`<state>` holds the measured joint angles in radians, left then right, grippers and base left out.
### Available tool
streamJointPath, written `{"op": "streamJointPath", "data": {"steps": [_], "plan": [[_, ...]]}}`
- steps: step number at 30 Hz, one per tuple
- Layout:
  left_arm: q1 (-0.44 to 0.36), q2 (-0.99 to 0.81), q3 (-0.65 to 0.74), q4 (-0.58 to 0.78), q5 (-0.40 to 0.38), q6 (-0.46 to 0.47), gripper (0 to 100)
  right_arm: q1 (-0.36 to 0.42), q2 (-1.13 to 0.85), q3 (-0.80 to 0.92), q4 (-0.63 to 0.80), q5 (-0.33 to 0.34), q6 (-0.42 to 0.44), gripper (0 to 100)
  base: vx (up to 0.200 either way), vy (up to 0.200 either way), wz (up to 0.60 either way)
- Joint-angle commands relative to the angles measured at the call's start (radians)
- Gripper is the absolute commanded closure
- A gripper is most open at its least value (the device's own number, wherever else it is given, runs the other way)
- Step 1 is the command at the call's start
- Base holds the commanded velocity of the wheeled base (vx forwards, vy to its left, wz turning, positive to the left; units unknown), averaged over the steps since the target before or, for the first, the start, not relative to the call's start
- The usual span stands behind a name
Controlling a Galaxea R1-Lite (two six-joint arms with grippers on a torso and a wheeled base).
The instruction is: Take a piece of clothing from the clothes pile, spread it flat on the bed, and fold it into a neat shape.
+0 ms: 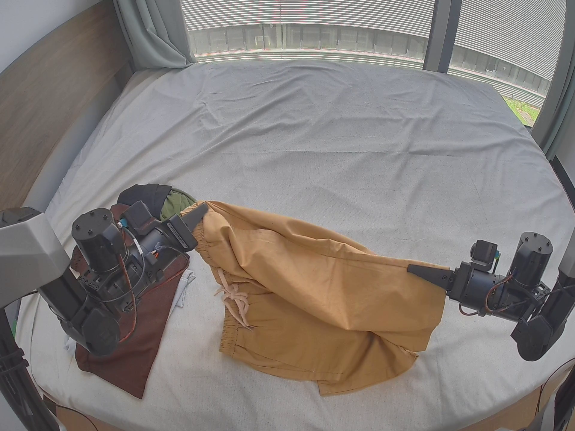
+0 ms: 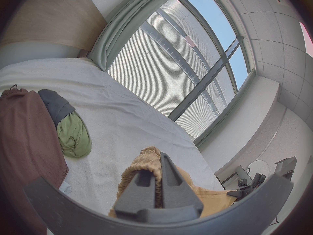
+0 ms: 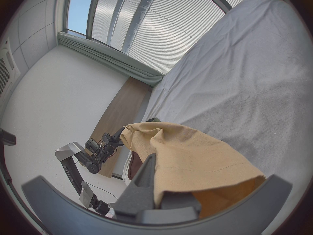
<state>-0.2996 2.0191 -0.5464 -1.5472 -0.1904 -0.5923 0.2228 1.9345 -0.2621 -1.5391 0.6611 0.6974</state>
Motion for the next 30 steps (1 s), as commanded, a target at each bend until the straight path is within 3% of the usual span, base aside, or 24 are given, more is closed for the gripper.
{"op": "streamJointPath", "data": {"steps": [1, 8, 17, 25, 30], "plan": [[0.002, -0.039, 0.006, -0.001, -0.003, 0.002, 100, 0.001, -0.045, -0.006, 0.001, 0.000, 0.001, 100, 0.000, 0.000, 0.00], [0.005, -0.082, 0.042, -0.001, -0.012, 0.006, 100, 0.012, -0.075, -0.020, 0.001, 0.000, 0.001, 100, 0.000, 0.000, 0.00], [0.040, -0.131, 0.083, -0.001, -0.104, 0.006, 100, 0.044, -0.123, -0.043, -0.001, -0.001, -0.001, 100, 0.000, 0.000, 0.00], [0.050, -0.143, 0.091, -0.001, -0.116, 0.006, 100, 0.043, -0.123, -0.086, -0.001, -0.003, -0.003, 100, 0.000, 0.000, 0.00], [0.091, -0.161, 0.109, -0.001, -0.181, 0.006, 100, 0.035, -0.123, -0.108, -0.001, -0.003, -0.003, 100, 0.000, 0.000, 0.00]]}}
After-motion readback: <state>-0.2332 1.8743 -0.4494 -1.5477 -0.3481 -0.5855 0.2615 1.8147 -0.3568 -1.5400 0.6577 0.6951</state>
